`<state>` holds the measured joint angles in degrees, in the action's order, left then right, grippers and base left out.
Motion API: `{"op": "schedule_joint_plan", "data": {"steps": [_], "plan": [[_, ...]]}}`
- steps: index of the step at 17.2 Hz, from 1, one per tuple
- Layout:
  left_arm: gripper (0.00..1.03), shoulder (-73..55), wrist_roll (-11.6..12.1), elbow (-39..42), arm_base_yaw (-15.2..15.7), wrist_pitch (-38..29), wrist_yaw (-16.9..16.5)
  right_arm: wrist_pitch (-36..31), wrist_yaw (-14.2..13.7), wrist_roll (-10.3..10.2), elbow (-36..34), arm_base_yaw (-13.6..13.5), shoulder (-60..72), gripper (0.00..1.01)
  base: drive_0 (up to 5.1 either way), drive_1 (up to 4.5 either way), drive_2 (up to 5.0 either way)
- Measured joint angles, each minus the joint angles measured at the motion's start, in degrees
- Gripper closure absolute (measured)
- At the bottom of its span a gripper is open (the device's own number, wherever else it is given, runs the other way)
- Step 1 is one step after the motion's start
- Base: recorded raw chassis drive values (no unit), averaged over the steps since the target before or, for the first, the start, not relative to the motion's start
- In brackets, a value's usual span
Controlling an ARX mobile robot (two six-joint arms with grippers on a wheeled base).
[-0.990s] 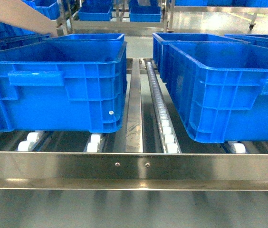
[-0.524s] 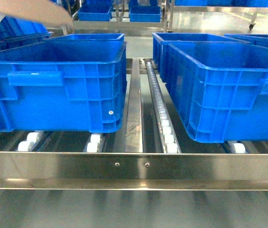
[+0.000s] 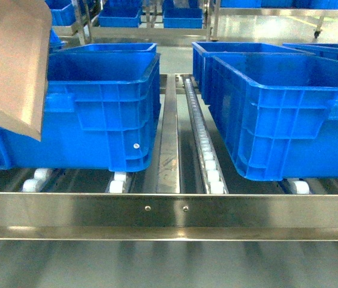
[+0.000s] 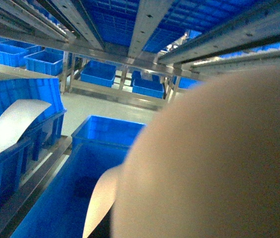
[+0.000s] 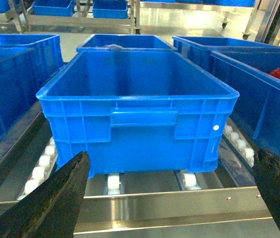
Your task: Place part in tray to right shelf
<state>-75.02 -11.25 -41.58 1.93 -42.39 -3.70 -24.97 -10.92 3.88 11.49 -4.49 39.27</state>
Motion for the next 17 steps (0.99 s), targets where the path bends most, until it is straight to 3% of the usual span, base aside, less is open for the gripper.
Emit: {"op": "schedule_joint_plan", "data": {"steps": [2, 3, 6, 7, 8, 14, 15, 16, 17], "plan": [[0.88, 2.7, 2.1, 5.6, -0.1, -2.5, 0.0, 0.0, 0.0, 0.0, 0.0, 0.0, 0.0, 0.03, 0.0, 0.0, 0.0], [0.88, 4.4, 2.8, 8.7, -1.5, -3.9, 1.9, 0.0, 0.0, 0.0, 0.0, 0.0, 0.0, 0.03, 0.0, 0.0, 0.0], [0.88, 11.1, 7.4, 18.5, -2.3, -6.5, 2.6, 0.0, 0.0, 0.0, 0.0, 0.0, 0.0, 0.03, 0.0, 0.0, 0.0], [0.88, 16.4, 9.1, 24.7, -2.2, -6.8, 2.6, -3.4, 7.6, -1.6, -1.4, 3.9, -1.0, 0.17, 0.0, 0.0, 0.0], [0.88, 18.6, 9.8, 26.8, -2.2, -6.3, 2.7, -3.0, 9.7, -2.6, -3.1, 4.9, -3.2, 0.3, 0.0, 0.0, 0.0], [0.88, 23.3, 10.6, 30.5, -2.1, -4.6, 2.9, -1.1, 10.8, -2.9, -5.5, 4.5, -6.6, 0.57, 0.0, 0.0, 0.0], [0.88, 24.5, 10.7, 31.1, -2.1, -4.0, 2.9, -0.5, 10.8, -3.0, -6.0, 4.5, -7.8, 0.65, 0.0, 0.0, 0.0], [0.88, 26.3, 10.8, 33.4, -2.1, 0.4, 3.7, 0.3, 10.8, -3.0, -6.7, 4.5, -9.7, 0.77, 0.0, 0.0, 0.0], [0.88, 27.6, 11.0, 36.2, -2.1, 0.2, 3.6, 1.4, 10.8, -3.0, -7.5, 4.5, -11.5, 0.9, 0.0, 0.0, 0.0]]}}
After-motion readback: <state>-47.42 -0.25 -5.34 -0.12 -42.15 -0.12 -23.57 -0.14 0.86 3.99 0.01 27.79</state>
